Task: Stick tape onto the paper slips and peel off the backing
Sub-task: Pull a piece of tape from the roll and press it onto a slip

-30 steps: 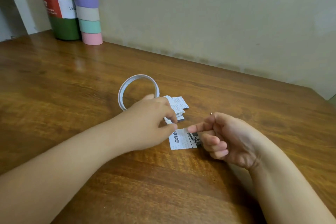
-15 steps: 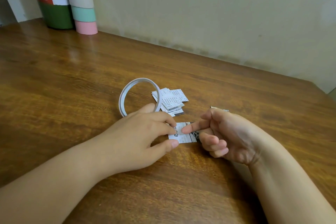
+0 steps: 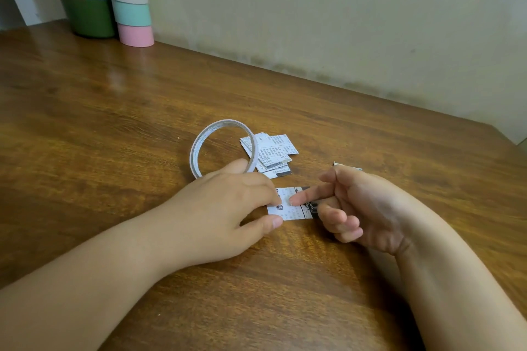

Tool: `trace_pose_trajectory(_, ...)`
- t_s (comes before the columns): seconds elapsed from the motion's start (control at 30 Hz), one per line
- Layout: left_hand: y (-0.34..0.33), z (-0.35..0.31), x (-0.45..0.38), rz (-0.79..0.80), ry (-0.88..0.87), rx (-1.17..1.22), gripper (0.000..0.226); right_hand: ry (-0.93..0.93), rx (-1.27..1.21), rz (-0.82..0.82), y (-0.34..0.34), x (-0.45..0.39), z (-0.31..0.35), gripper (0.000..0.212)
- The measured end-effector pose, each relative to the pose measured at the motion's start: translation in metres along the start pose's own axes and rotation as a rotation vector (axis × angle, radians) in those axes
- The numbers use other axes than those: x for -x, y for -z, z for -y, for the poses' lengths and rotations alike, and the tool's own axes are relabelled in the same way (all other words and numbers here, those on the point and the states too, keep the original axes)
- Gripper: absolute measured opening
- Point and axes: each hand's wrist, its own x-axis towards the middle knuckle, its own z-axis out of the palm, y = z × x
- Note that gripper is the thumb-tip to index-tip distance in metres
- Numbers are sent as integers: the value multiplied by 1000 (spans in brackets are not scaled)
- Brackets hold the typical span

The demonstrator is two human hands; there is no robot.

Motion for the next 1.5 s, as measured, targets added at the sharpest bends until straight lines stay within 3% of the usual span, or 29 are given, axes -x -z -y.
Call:
trace_pose_trajectory(0.47, -7, 1, -2, 22, -21, -48, 58, 74, 147, -154, -2, 7, 0, 47)
trace_pose_trajectory(0.73, -5, 0, -1, 47, -12, -46, 60, 380, 498, -274, -5, 15, -1, 41)
trace_pose_trajectory(1.0, -3, -1, -1, 75, -3, -32, 64, 325, 702, -298, -9, 7, -7, 39)
trace_pose_trajectory(1.23, 0, 3, 0, 108, 5, -23, 67, 279, 739, -314, -5, 7, -7, 43)
trace_pose_trajectory(1.5, 10, 4, 1, 227, 34, -8, 46, 247, 720, -234, 2, 8, -5, 43)
